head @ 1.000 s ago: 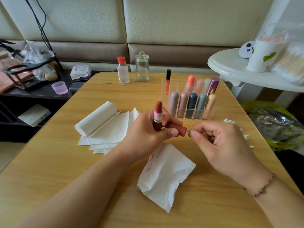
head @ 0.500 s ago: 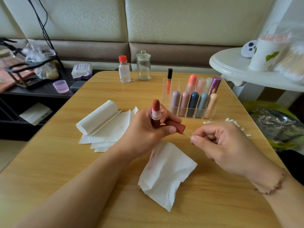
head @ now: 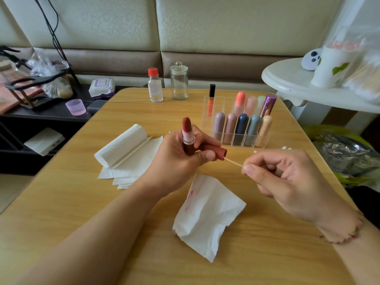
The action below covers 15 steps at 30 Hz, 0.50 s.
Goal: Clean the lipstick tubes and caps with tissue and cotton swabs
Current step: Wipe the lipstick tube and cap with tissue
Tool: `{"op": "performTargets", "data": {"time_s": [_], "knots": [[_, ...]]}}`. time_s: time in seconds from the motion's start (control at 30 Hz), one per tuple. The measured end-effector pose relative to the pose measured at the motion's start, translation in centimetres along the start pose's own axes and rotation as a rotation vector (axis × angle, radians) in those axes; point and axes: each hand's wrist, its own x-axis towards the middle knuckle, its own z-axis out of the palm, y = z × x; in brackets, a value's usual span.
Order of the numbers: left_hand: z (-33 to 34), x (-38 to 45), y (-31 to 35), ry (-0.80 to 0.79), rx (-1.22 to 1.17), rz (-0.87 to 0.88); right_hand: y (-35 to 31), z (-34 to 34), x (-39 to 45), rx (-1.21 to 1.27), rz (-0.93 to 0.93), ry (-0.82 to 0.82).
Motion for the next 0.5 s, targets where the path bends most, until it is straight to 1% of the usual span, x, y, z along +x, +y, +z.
{"op": "performTargets", "data": {"time_s": [0.13,0.27,0.4,0.5], "knots": [[0.02,0.04,-0.07,0.015,-0.043,-0.012,0.39,-0.37,0.12,-0.142,0.059,0.001],[-0.09,0.08,-0.25,0.008,-0.097,-0.024,0.4,-0.57,0.15,-0.279,0.032,0.128],[-0.05,0.15,-0.16,-0.007,-0.083,-0.03,0.34,-0.32,0.09,-0.29,-0.023,0.234],[-0.02,0.15,-0.19,-0.006,-0.063,-0.036,0.27,-0.17,0.06,-0.213,-0.078,0.23]]}}
